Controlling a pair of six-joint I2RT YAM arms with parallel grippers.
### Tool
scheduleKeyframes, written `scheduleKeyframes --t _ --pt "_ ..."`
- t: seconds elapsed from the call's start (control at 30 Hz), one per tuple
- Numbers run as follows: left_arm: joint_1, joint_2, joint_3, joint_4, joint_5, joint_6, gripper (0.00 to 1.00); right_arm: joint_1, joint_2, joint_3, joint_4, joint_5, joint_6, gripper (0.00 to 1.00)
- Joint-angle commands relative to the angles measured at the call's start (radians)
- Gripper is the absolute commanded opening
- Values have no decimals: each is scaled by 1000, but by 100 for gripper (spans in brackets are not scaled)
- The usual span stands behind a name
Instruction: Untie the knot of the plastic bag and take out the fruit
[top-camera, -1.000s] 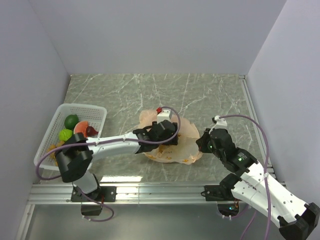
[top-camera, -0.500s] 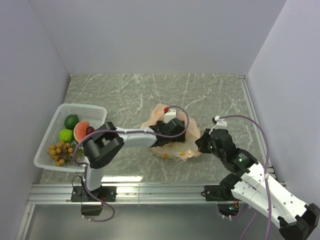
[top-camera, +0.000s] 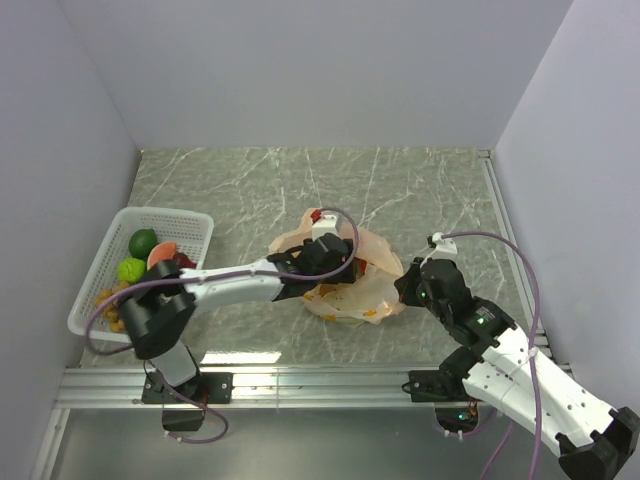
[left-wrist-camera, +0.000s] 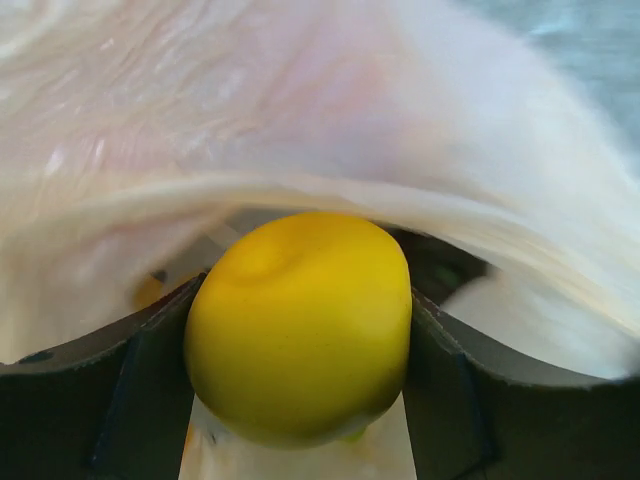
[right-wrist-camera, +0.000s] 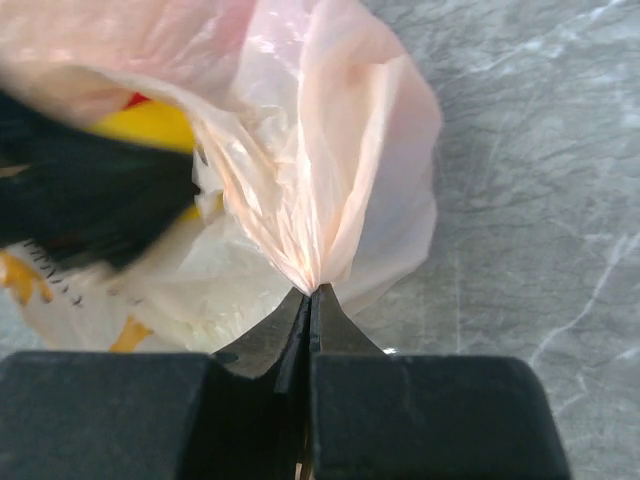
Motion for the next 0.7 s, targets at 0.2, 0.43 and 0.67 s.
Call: scheduleKeyframes --t 0.2,0.43,0.67 --pt "-1 -355 -31 -170 351 173 16 6 53 53 -18 114 -8 0" --pt "221 -599 -26 -229 541 221 17 8 53 41 10 85 -17 0" --pt "354 -745 -80 -270 66 114 18 8 37 22 13 73 -8 0"
